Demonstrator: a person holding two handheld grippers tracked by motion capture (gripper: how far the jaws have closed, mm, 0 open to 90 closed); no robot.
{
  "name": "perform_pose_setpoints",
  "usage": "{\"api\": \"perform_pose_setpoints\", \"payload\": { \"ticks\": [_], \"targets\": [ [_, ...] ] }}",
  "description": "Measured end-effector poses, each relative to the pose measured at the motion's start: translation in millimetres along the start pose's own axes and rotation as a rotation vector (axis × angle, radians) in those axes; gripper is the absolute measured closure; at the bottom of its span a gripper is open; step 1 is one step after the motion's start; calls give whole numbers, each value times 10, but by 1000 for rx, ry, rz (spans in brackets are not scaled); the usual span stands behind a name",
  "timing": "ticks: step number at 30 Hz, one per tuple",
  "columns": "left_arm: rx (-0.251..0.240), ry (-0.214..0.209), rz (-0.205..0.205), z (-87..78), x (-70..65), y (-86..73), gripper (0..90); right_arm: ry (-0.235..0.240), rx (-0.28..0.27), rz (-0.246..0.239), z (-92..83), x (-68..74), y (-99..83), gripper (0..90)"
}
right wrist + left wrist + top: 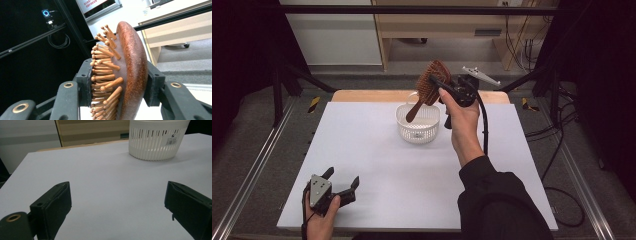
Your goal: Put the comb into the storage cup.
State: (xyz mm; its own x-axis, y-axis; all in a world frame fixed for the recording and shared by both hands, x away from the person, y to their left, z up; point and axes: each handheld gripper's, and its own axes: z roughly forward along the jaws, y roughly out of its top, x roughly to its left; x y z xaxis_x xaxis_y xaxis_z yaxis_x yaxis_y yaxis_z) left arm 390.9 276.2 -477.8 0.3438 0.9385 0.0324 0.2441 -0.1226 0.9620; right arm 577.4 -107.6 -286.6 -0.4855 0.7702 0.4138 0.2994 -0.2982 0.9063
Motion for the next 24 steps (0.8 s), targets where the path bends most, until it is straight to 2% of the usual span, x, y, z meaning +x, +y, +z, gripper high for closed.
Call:
{"api": "perform_pose_setpoints", "payload": {
  "ticks": [15,24],
  "targets": [
    [1,-12,2,13,-8,-3,72,-65,-1,47,76,-254,-206,514],
    [-11,-30,-6,12,20,5,71,-71,7,63,124,-288,-322,514]
  ]
}}
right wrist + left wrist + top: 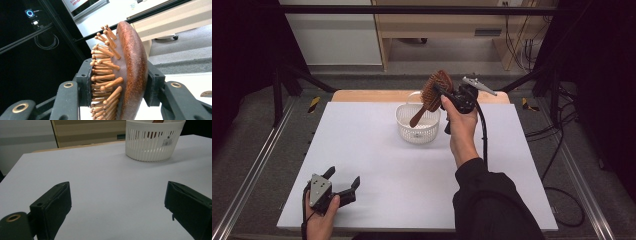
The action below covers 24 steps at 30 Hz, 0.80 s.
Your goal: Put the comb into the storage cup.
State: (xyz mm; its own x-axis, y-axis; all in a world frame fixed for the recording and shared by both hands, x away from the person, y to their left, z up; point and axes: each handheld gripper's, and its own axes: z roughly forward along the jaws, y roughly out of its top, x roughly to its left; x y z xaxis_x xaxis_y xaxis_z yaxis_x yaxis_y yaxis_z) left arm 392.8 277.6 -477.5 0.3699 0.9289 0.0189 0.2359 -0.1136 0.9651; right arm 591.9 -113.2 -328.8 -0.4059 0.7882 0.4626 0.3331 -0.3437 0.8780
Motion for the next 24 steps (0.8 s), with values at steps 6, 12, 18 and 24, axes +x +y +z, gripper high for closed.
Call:
{"api": "perform_pose_setpoints", "payload": {
  "ticks": [6,12,18,24],
  "targets": [
    [-1,-1,-6,-1,17,-1,71,-4,5,-3,37,-13,-60,514],
    [-3,-5,-1,0,11,1,71,-8,10,2,82,-26,-127,513],
    [-4,-7,4,-3,10,2,71,-13,23,8,101,-47,-201,513],
    [-5,-11,9,-1,7,2,71,-13,31,14,125,-65,-265,513]
  ]
}}
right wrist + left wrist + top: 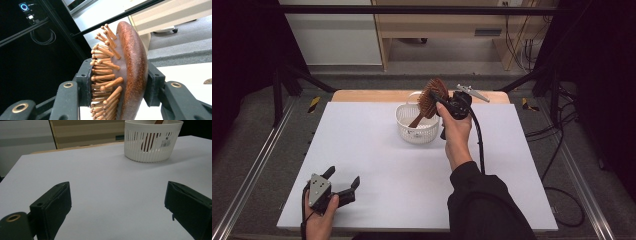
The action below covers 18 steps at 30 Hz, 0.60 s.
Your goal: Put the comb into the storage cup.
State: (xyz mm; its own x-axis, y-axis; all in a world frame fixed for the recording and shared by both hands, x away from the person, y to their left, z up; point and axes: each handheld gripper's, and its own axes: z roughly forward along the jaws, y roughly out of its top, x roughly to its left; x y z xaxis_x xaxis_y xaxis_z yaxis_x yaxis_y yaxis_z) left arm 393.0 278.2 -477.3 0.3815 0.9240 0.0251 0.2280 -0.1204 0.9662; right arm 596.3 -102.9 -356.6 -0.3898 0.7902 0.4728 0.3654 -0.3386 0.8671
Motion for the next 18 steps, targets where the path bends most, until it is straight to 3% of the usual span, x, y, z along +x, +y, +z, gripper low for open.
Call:
{"api": "perform_pose_setpoints", "payload": {
  "ticks": [18],
  "targets": [
    [-3,-7,11,1,-7,4,71,-4,17,11,40,-41,-105,512]
  ]
}}
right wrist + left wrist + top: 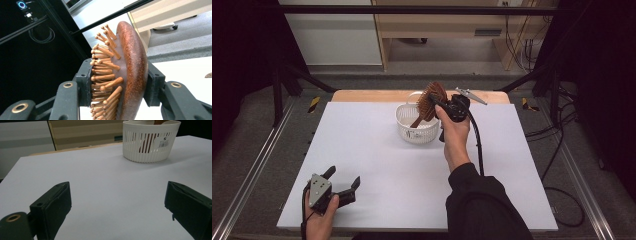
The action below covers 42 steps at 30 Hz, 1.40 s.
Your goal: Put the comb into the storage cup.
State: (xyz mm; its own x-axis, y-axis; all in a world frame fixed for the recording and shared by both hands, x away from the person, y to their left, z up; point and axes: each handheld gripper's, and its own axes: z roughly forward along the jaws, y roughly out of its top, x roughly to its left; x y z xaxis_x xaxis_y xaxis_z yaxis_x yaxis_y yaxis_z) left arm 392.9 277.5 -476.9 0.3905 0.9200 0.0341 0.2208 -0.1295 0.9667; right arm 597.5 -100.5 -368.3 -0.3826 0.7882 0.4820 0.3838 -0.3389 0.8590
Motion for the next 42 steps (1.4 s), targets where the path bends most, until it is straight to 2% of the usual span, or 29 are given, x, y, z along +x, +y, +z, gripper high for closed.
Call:
{"api": "perform_pose_setpoints", "payload": {
  "ticks": [31,35,42],
  "targets": [
    [1,-12,14,10,-26,1,71,10,15,4,51,13,-89,510],
    [3,-14,15,16,-29,0,71,7,13,20,63,23,-99,509],
    [5,-18,18,18,-32,0,71,10,13,21,86,33,-106,509]
  ]
}}
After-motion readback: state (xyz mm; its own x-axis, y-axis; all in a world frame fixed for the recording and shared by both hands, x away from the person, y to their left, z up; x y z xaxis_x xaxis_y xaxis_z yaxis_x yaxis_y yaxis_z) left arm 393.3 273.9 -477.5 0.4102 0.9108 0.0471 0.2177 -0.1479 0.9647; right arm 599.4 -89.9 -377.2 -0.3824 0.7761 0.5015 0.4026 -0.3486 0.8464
